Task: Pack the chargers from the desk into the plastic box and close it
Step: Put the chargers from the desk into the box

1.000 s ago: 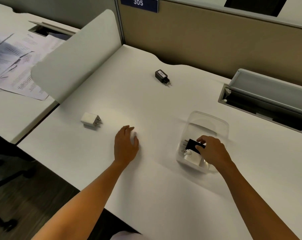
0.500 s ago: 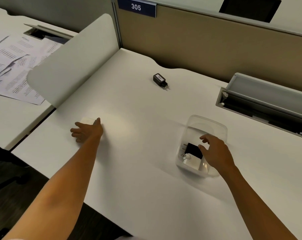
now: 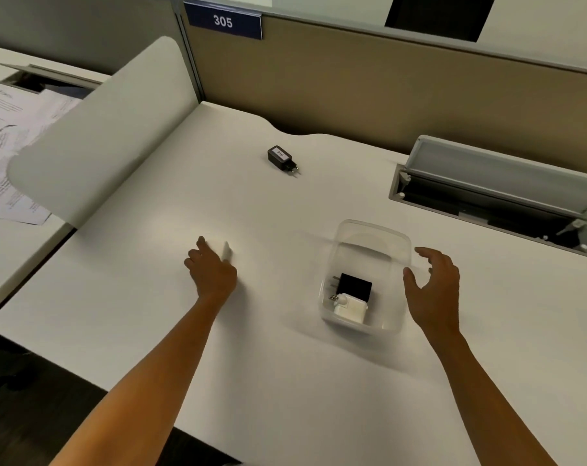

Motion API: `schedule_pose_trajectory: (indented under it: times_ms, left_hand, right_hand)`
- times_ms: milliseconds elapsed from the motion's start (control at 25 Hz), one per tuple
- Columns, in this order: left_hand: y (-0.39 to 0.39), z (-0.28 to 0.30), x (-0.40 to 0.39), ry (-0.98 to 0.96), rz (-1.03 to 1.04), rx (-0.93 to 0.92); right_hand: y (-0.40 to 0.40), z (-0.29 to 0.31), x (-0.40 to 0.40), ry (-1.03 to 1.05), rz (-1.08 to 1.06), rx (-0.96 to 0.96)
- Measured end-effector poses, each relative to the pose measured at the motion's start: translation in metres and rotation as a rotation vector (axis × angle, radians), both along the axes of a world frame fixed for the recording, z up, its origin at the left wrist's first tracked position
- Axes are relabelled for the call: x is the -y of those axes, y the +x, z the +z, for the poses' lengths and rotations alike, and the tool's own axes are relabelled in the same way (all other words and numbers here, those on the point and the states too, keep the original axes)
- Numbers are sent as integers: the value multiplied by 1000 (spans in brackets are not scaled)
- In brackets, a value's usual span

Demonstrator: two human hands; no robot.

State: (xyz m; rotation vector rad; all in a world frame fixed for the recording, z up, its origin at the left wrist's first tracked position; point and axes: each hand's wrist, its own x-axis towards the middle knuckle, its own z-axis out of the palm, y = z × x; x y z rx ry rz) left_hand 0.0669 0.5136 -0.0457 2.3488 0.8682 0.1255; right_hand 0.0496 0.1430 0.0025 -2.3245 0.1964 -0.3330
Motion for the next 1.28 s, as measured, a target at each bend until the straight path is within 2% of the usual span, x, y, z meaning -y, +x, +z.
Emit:
schedule_pose_trajectory:
  times_ms: [120, 240, 360, 440, 560, 640, 920, 1160, 1280]
  left_hand:
    - [0, 16, 52, -157, -214, 127]
    - [11, 43, 99, -219, -525, 275]
    - [22, 66, 132, -241, -831, 319]
    - [30, 74, 148, -207, -1006, 245]
    - [43, 73, 173, -113, -1199, -54]
    - [49, 67, 185, -64, -1207, -213]
    - [71, 55, 198, 91, -1232, -359]
    - [79, 44, 193, 18, -1218, -402]
    - [81, 41, 191, -6, -1220, -332]
  right_hand:
    - [-9, -8, 6, 133, -68, -83]
    - [-17, -13, 9, 282, -110, -151]
    - [-21, -15, 12, 349, -97, -201]
    - [-21, -13, 12, 363, -77, -221]
    - [-20, -12, 15, 394, -77, -235]
    - [-20, -14, 17, 415, -71, -258]
    - [-19, -21, 9, 412, -70, -295]
    - [-9, -21, -2, 260, -84, -288]
    - [-2, -20, -10, 195, -86, -263]
